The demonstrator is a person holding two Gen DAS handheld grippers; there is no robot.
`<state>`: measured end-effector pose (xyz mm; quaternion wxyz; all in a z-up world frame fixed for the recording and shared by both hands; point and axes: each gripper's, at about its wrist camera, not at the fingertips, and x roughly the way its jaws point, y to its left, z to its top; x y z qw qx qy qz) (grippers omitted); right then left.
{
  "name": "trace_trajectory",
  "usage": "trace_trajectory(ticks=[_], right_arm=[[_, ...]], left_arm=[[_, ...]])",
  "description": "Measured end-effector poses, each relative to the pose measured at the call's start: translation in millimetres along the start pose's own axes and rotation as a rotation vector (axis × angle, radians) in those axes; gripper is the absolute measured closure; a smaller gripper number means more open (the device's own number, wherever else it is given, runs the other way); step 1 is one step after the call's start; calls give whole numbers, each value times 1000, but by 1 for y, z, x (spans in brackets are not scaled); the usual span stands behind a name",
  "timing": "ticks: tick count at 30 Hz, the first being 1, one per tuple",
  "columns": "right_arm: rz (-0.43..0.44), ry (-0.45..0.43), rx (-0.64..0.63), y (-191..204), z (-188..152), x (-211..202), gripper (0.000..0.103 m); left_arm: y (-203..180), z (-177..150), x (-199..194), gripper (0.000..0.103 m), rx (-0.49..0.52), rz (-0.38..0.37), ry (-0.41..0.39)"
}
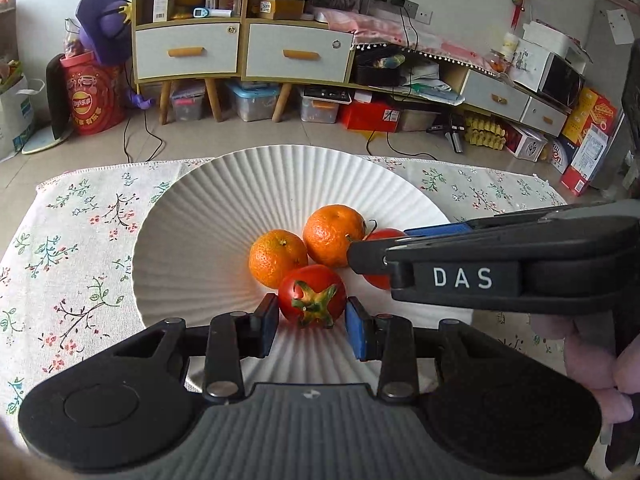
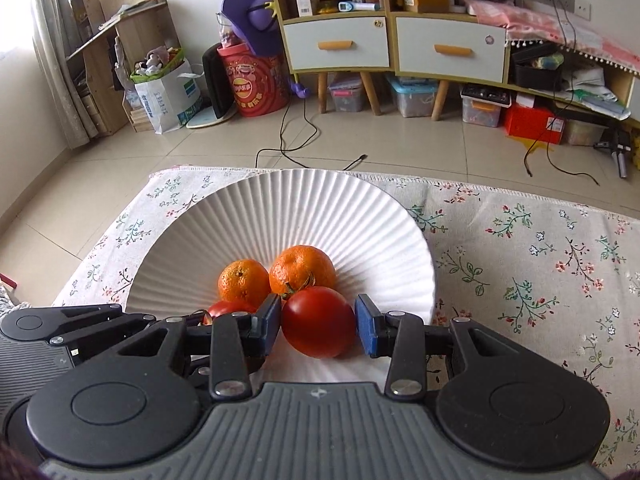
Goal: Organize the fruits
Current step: 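Lower both red tomatoes into the white bowl and open both tools, then withdraw both tools from the bowl toward the remaining fruit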
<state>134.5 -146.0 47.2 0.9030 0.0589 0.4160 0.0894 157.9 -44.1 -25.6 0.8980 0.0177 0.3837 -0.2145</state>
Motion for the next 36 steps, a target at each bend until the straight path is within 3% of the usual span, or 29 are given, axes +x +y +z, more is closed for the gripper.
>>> trace_trajectory(ticks=[8,11,13,24,28,32,36], right_arm=[[31,-18,27,0,1,-2,66],[38,-30,26,0,3,-7,64],[41,-38,27,-1,4,-12,56],[18,-62,72,-13,0,-45,29],[5,-56,68,-15,-4,-57,19],[6,-61,79,-15,-9,-72,10],[-3,-72,76,-13,-15,-79,3]], left_arm=[[-5,1,0,69,10,-4,-20],[-5,2,-2,60,18,-2,-12],[-5,2,-3,51,26,-1,-11],[-12,6,-33,32,54,25,-36],[-12,4,-48,20,45,32,-46],[-7,1,-59,18,-6,25,-32],[-6,-3,-72,13,10,41,-36]])
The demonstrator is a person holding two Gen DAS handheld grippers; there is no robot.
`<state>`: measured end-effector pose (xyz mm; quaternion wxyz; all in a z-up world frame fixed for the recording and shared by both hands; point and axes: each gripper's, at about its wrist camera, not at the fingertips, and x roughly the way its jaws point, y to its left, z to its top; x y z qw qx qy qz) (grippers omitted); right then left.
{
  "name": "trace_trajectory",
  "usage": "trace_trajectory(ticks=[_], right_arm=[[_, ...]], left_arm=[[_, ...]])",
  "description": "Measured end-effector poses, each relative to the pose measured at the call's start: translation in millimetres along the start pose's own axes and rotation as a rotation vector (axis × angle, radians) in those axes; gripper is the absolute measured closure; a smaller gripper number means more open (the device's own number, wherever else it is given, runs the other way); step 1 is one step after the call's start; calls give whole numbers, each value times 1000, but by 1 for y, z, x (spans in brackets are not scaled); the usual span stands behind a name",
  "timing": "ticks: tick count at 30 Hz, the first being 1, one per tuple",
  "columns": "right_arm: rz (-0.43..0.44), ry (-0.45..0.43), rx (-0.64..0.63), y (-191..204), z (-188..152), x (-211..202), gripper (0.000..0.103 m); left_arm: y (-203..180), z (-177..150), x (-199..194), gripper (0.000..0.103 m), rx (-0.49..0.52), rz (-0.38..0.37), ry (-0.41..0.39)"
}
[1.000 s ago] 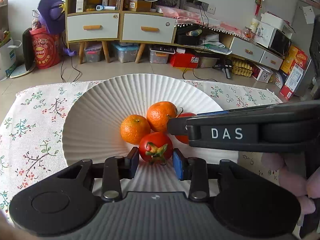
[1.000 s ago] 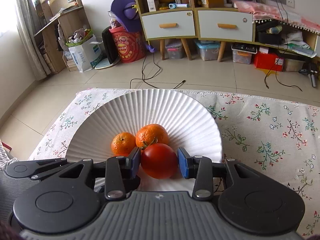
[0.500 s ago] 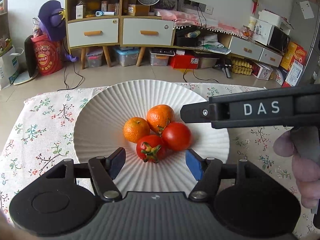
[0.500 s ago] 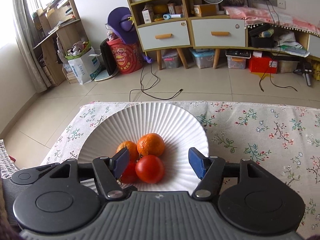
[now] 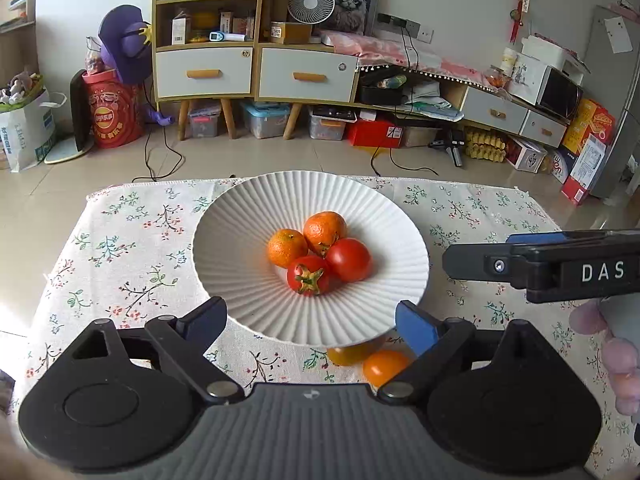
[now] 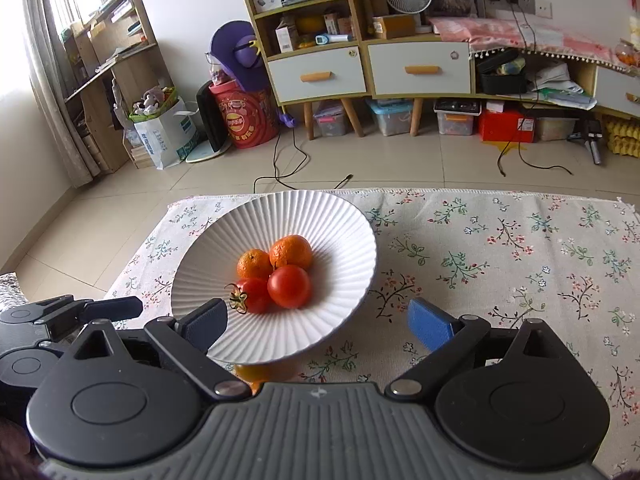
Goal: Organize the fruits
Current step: 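Withdraw both tools from the bowl toward the remaining fruit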
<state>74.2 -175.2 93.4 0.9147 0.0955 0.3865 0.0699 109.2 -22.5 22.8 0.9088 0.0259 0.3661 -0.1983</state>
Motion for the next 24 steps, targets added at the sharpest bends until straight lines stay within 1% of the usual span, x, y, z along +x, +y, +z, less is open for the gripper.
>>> trace_trajectory(ticks=[1,4,7,9,15,20,24], right_arm=[[-6,-4,4,0,-2,0,1],[-11,-8,32,-1,-12,1,1],[-5,14,32,0,-20,1,1],[12,19,31,1,-26,-1,1],[30,46,-58,10,-47,-4,1],[60,69,-98,11,-65,-10,1],[79,67,-143,12,-76,-14,1]], left_arm=[[0,-2,-3,11,12,2,-2],[2,-9,-12,6,46,2,-11],[4,-17,-15,5,62,6,-9],[6,-23,-14,5,71,5,9],[15,-44,-14,5,88,6,66],[21,-58,-24,5,91,-19,72],[26,-72,-29,5,83,-16,77]])
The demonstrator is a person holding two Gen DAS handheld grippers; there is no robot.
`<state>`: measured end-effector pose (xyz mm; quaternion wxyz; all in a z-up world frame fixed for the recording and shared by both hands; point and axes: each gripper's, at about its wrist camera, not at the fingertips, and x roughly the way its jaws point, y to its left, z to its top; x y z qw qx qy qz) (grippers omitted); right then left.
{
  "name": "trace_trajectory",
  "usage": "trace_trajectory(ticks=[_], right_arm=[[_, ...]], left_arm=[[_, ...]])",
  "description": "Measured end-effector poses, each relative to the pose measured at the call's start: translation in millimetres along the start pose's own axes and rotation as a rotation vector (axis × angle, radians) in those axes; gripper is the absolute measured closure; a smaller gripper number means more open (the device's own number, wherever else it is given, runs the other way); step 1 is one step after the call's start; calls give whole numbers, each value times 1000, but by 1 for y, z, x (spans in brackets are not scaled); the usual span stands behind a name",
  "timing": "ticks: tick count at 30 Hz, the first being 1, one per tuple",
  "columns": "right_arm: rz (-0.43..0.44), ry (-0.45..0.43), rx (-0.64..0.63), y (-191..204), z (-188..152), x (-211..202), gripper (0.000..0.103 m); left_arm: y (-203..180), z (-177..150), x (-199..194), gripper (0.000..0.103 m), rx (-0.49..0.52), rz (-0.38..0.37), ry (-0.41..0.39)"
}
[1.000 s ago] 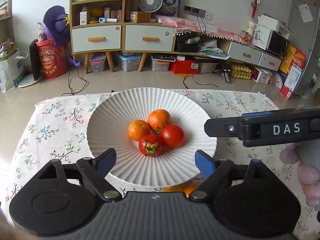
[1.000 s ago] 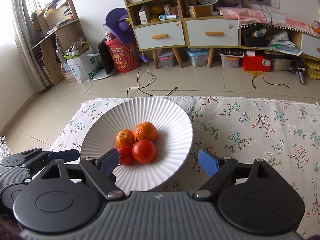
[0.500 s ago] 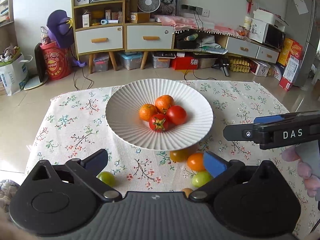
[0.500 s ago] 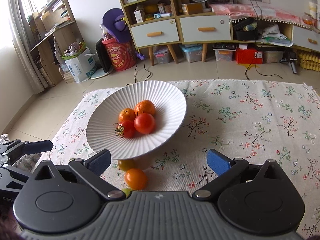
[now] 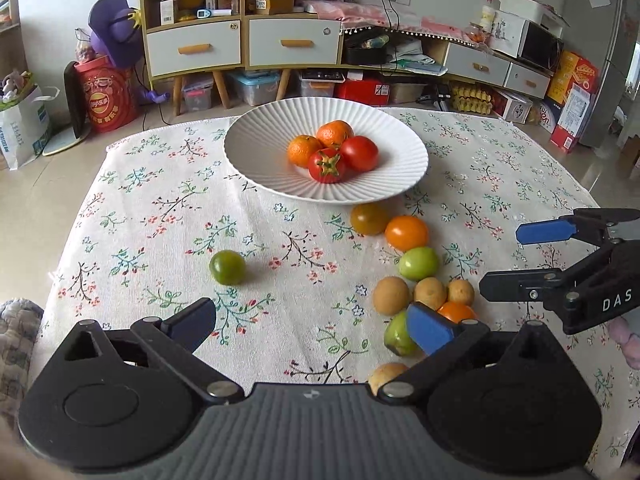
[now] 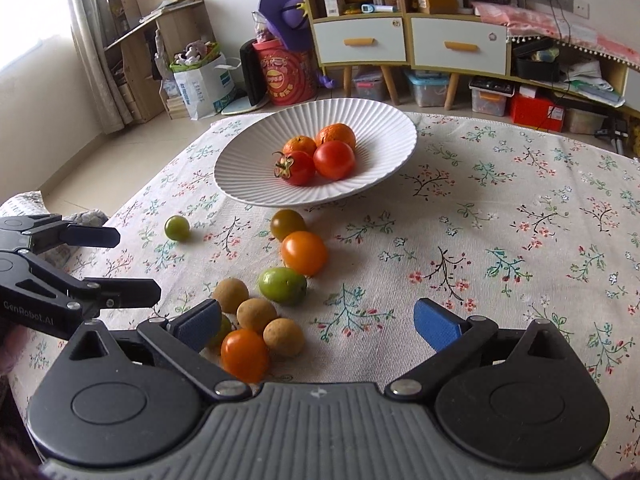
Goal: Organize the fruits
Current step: 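Withdraw both tools from the bowl toward the remaining fruit, then grasp an orange cherry tomato with the left tool while the right tool grasps another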
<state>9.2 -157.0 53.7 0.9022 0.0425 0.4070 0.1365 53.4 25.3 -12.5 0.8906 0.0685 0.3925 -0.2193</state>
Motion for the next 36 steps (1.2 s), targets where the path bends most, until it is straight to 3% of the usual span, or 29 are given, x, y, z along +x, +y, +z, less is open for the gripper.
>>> trace_trajectory(ticks=[11,18,26,29,36], right_arm=[[40,-15,-107,15,-17,2,2],[61,-39,-186,24,-17,2,17],[58,-52,-120,8,-7,6,38],[38,-54,-78,2,2,11,45],[38,-54,16,-9,19,16,55]], left_arm=[[1,-32,-9,5,50,-69,-32],[5,-33,-17,5,12,-104,-93],[-16,-33,-18,6,36,-174,-92],[-31,-31,-16,9,74,-206,-88],[-62,-24,-2,38,129,-279,-41]])
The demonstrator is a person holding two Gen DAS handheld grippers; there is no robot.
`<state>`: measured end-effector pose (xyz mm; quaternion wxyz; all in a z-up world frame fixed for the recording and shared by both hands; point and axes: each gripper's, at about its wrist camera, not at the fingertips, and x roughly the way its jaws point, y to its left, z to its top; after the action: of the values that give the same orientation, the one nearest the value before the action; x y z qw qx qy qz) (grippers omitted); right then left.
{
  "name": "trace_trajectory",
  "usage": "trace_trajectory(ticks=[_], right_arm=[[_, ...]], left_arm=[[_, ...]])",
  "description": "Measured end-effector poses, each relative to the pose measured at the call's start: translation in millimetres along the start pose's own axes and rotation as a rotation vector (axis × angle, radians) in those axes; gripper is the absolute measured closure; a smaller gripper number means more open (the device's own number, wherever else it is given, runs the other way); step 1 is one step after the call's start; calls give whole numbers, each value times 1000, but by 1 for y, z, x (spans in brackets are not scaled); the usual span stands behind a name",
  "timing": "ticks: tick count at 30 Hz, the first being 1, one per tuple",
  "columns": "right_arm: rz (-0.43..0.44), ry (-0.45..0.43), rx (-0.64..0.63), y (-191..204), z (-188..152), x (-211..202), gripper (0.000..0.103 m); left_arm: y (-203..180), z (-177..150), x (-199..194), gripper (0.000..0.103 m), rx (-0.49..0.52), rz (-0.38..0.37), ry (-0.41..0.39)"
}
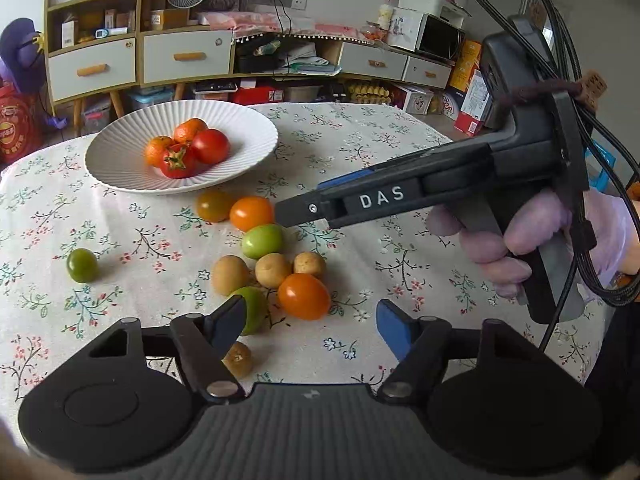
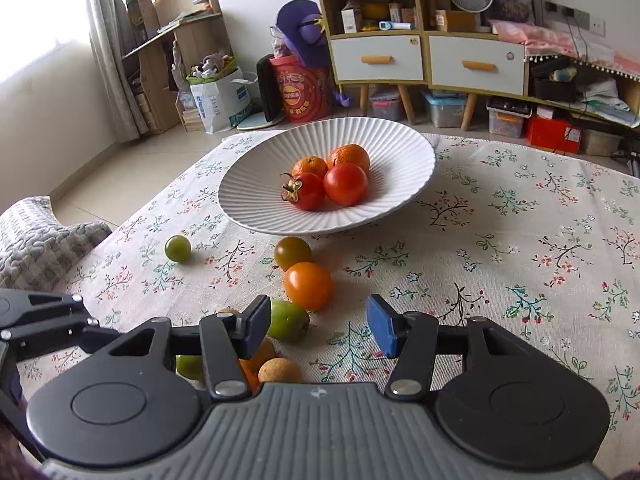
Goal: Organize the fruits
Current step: 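Grasp an orange cherry tomato with the left tool while the right tool grasps another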
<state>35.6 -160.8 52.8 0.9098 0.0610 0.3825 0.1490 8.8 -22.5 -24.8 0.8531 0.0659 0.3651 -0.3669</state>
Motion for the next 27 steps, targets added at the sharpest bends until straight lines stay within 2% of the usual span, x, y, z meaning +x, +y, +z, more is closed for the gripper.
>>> trace_trajectory(ticks=[4,11,15,23,27], right_arm=[[11,20,20,-4,-2,3,58],[42,58,29,-6,-5,10,63],[56,55,40,-7,-2,11,63],[60,54,130,-15,8,20,63],[43,53,121,-13,11,25,65]], left_arm=[[-4,4,11,50,3,-11,19],[-5,9,27,61,-10,24,49],[-6,11,31,77,-10,43,58],[-6,6,35,77,-9,48,85],[-7,6,35,77,-14,50,75]])
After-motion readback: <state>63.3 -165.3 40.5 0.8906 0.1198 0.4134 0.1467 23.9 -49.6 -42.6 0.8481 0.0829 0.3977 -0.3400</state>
